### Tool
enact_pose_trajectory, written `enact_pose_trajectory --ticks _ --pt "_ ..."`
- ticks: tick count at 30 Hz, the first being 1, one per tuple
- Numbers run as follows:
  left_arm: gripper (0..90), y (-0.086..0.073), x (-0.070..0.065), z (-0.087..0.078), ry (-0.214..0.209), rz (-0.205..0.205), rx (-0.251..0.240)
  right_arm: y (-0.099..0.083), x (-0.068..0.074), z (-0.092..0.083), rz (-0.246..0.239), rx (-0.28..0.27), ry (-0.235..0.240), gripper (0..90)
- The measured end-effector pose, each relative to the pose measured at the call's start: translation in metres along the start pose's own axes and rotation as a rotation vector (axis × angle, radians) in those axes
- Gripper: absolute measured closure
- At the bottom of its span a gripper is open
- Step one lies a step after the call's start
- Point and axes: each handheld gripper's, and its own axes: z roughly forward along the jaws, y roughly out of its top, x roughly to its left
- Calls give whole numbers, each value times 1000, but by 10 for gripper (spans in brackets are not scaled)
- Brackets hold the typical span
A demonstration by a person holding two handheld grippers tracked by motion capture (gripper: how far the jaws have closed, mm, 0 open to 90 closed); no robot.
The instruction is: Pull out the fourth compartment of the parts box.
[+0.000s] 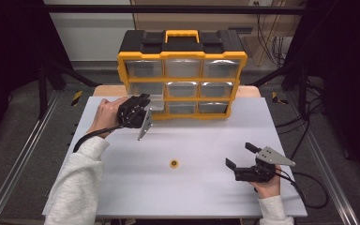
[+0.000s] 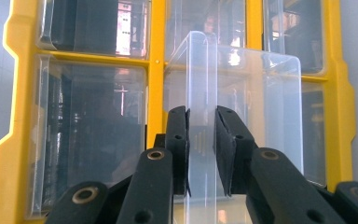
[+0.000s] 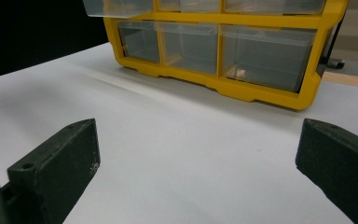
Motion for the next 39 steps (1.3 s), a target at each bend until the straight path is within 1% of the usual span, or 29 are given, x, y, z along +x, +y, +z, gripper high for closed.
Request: enact_pose_trajectory --ticks 4,9,13,14,17,25,28,31,34,36,39 --pt "759 2 -1 -5 2 5 2 0 0 0 -1 2 -1 2" --pt "759 5 -4 -10 11 0 1 0 0 0 -2 1 -1 2" --pt "759 7 -6 -16 10 -1 1 0 0 0 -3 2 -1 2" --pt "759 7 -7 -17 14 4 -1 0 0 0 0 3 0 2" --pt "759 6 -9 -19 18 0 -7 0 0 0 -1 4 0 2" --pt "757 7 -10 -21 11 -5 -7 0 1 1 -1 5 0 2" --pt "753 7 -10 -22 1 -10 -8 0 0 1 -1 5 0 2" --pt "747 6 -9 -23 -8 -28 -12 0 0 0 1 5 1 2" --pt "735 5 -8 -24 -22 -68 -19 0 0 0 2 6 1 2" --pt "721 5 -7 -26 -29 -102 -29 0 0 0 1 5 0 2" --pt "622 5 -6 -29 -36 -156 -47 0 0 0 3 3 -1 2"
